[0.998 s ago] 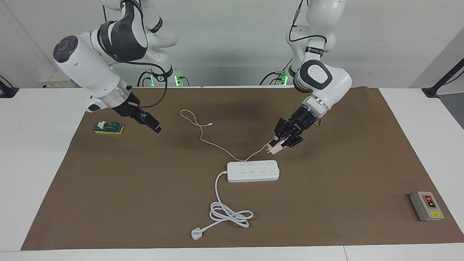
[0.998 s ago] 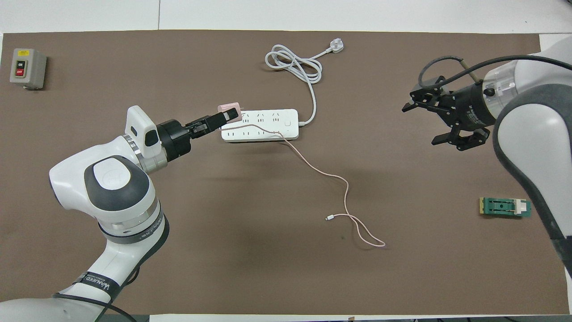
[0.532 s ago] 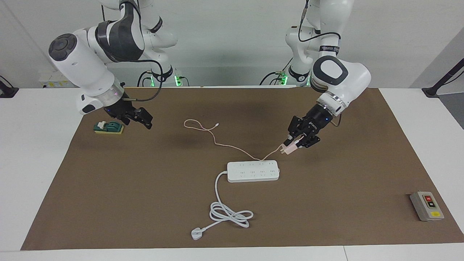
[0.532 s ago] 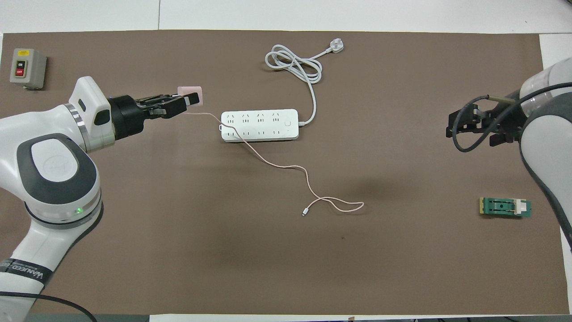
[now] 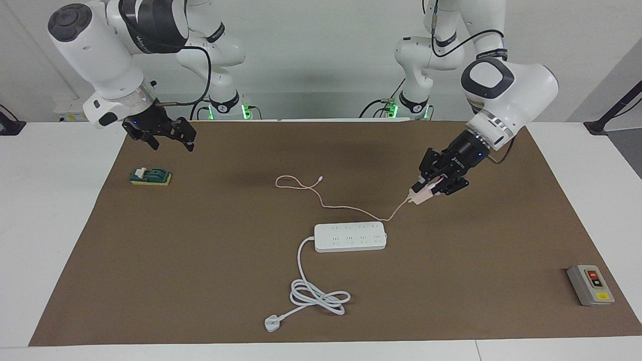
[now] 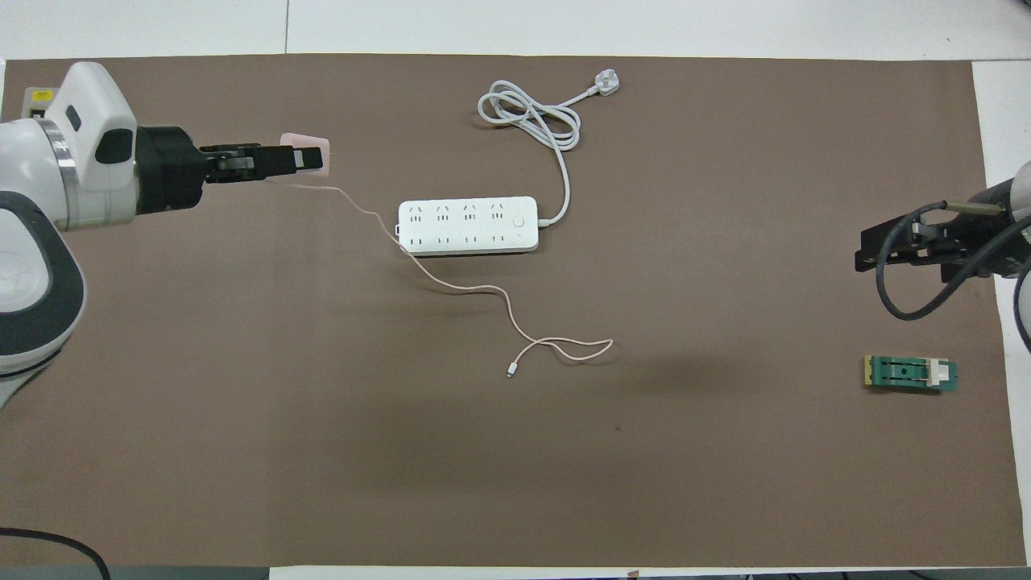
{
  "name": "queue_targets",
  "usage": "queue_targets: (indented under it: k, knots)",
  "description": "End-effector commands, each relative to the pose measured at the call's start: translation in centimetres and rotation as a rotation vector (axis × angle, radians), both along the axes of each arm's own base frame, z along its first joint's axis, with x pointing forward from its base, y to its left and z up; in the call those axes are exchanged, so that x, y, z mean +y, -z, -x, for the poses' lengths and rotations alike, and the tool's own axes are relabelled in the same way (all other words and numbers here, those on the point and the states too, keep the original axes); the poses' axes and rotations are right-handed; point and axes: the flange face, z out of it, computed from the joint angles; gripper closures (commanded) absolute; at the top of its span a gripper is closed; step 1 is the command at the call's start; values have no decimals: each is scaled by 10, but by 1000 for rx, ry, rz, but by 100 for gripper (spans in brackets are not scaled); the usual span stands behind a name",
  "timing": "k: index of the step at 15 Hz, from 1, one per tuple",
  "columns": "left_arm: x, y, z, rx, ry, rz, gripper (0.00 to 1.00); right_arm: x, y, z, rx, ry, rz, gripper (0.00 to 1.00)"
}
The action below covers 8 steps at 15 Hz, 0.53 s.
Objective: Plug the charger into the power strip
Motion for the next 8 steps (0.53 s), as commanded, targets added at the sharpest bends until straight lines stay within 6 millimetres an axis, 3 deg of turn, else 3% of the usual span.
queue_targets:
  k: [1,3,5,8]
  knots:
    - [25,-23,5,129,-24,-112,100,-20,9,-1,-3,-68,10,0]
    - [58,-18,16,212,-35,-212,100,-21,6,-3,-11,-89,11,0]
    - [73,-19,29,274,-50,-334,100,-29,-2,-6,-26,-74,15,0]
    - [95,-25,40,334,-131,-444,100,-25,1,-5,-20,-81,15,0]
